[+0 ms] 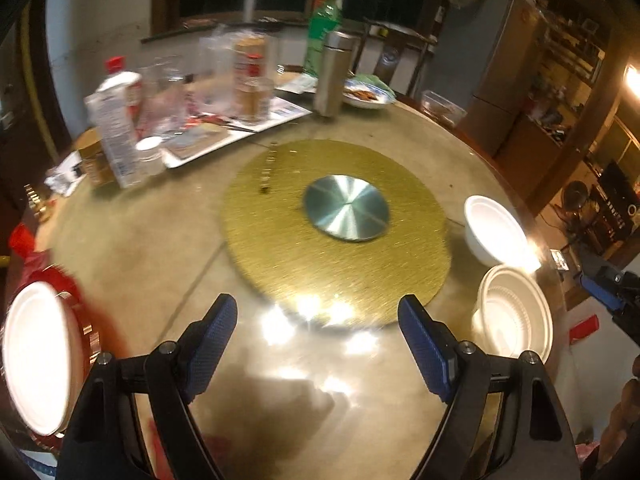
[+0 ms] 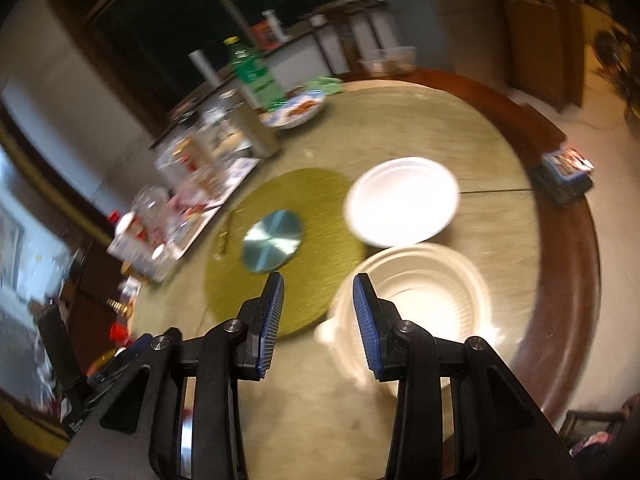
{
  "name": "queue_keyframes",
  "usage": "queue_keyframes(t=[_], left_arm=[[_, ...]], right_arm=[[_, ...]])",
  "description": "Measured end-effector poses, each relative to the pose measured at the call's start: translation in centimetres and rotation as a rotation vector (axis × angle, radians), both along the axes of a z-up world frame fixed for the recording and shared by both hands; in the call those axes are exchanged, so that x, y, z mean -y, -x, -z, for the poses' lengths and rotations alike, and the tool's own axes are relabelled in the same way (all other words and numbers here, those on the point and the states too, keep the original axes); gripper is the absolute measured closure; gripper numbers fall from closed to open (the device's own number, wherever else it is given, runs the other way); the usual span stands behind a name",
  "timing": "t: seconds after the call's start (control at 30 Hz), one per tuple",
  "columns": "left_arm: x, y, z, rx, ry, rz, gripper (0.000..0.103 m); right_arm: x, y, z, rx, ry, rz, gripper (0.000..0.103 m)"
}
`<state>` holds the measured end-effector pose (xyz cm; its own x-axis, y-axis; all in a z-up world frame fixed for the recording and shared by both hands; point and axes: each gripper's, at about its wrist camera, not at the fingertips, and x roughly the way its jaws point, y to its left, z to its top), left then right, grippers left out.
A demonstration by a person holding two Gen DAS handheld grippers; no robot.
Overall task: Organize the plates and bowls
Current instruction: 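Move the right gripper to the smaller white bowl on the table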
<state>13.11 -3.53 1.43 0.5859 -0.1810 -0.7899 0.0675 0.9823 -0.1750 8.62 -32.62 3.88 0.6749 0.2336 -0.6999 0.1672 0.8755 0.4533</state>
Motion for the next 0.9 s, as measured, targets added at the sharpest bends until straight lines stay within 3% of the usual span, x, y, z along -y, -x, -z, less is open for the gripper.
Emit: queue_keyframes(t=[0.23, 0.43, 0.9], left_arm=[[7.2, -5.3, 1.0, -0.082, 0.011, 0.131, 0.02], [12.8, -8.7, 2.1, -0.118, 0.021, 0.225, 0.02], [17.3, -12.4, 5.6, -0.235, 0.059, 0.243, 0.02]], right_arm=[[7.4, -4.0, 3.4, -0.12, -0.1, 0.102, 0.067], [10.5, -7.7, 6.8, -0.193, -0.186, 0.132, 0.067], [12.3, -11.3, 10.6, -0.265, -0.181, 0.141, 0.067]])
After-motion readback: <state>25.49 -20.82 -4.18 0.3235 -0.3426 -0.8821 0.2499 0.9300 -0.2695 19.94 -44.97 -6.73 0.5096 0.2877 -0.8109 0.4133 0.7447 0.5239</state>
